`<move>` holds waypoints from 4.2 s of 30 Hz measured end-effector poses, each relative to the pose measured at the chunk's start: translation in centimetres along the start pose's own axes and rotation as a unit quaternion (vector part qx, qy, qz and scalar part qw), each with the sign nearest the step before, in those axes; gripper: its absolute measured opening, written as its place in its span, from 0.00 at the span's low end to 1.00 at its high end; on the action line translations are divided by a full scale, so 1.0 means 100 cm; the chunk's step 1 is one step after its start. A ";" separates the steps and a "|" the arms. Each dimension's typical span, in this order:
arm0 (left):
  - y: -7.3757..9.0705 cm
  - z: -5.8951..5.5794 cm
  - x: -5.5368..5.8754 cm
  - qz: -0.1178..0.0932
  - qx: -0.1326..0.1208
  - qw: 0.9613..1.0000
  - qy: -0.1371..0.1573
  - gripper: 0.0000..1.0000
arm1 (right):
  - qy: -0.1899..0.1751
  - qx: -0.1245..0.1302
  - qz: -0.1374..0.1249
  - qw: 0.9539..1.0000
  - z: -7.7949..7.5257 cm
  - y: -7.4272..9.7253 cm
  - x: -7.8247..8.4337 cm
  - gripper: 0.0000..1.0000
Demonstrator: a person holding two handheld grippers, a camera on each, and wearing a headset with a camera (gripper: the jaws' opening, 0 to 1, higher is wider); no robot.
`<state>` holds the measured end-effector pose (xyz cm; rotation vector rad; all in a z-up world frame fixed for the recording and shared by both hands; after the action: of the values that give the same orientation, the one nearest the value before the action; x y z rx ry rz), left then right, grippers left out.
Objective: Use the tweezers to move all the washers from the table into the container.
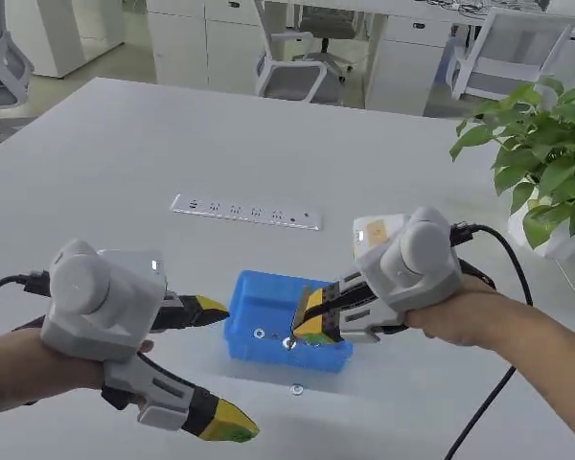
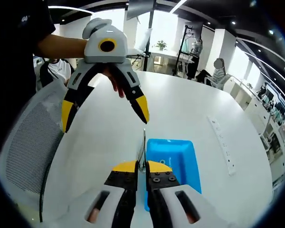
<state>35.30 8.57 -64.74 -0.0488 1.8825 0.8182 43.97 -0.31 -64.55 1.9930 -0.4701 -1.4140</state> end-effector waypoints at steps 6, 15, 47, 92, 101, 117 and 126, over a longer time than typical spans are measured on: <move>0.001 0.001 0.003 -0.008 -0.006 1.000 0.014 0.99 | 0.009 0.008 0.001 1.000 -0.016 -0.004 0.003 0.06; 0.004 0.007 0.005 -0.015 -0.013 1.000 0.022 0.99 | 0.015 0.008 0.006 1.000 -0.033 -0.018 0.015 0.07; -0.010 0.029 0.006 -0.015 -0.016 0.999 0.035 0.94 | -0.006 0.005 0.015 1.000 -0.049 -0.059 0.062 0.07; -0.069 0.088 -0.052 0.024 -0.013 0.994 -0.103 0.11 | 0.008 -0.006 0.012 1.000 -0.048 -0.060 0.062 0.07; -0.074 0.091 -0.053 0.028 -0.010 0.993 -0.115 0.06 | 0.010 -0.007 0.012 1.000 -0.047 -0.060 0.062 0.08; -0.071 0.092 -0.054 0.031 -0.010 0.992 -0.119 0.05 | 0.013 0.001 0.022 1.000 -0.049 -0.056 0.058 0.22; -0.067 0.088 -0.058 0.025 -0.012 0.992 -0.120 0.05 | -0.002 0.024 0.022 0.999 -0.048 -0.041 0.055 0.31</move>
<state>47.66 6.44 -65.42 0.0798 1.6533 0.8429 50.13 0.67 -70.17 2.0065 -0.5514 -1.3915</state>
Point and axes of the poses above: the centre of the closed fingertips' face, and the gripper's own axes: y roughly backward along the fingers, z roughly to its left, x roughly out of its underside, the point moved 5 cm from there along y, roughly backward along the fingers, and after that the axes turned 8 degrees about y, right-handed, at the moved point
